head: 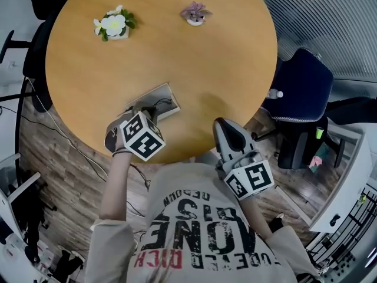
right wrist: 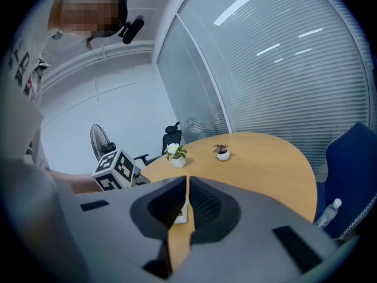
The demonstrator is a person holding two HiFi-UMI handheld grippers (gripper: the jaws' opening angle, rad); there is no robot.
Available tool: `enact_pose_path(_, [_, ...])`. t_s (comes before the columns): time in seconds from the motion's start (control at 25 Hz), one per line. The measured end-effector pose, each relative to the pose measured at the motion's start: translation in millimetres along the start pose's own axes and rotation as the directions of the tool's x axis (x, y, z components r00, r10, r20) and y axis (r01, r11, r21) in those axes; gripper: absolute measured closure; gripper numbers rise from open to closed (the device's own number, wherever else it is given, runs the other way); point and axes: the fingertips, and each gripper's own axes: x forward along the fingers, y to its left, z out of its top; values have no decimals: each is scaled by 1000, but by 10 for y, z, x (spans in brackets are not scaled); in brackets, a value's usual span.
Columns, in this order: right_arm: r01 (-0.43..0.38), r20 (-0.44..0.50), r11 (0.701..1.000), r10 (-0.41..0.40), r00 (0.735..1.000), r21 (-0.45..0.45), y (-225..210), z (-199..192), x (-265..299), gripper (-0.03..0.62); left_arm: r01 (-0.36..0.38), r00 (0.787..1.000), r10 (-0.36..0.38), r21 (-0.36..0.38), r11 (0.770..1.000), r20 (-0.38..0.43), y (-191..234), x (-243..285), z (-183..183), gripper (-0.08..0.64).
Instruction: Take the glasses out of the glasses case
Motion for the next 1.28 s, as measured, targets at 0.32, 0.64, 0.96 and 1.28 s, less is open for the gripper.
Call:
enact_pose_path(0.32, [-44,2,999,44,999,-12,50,10,-20,568,-79,993,83,-59,995,84,-40,-303,93,543])
enact_pose_path(0.64, [-83,9,996,83,997,-28,113,39,-55,568,-152,977,165,-103,983,133,-62,-584,117,543])
enact_pose_path(0.96, [-127,23,990,128,992,-55,213,95,-94,568,-226,942,260,-172,959,213,-105,-972,175,543])
enact_pose_path(1.28, [-177,42,981,181,983,-84,327,192,-95,568,-299,897,354,-226,927,267,-155,-1307,219,543])
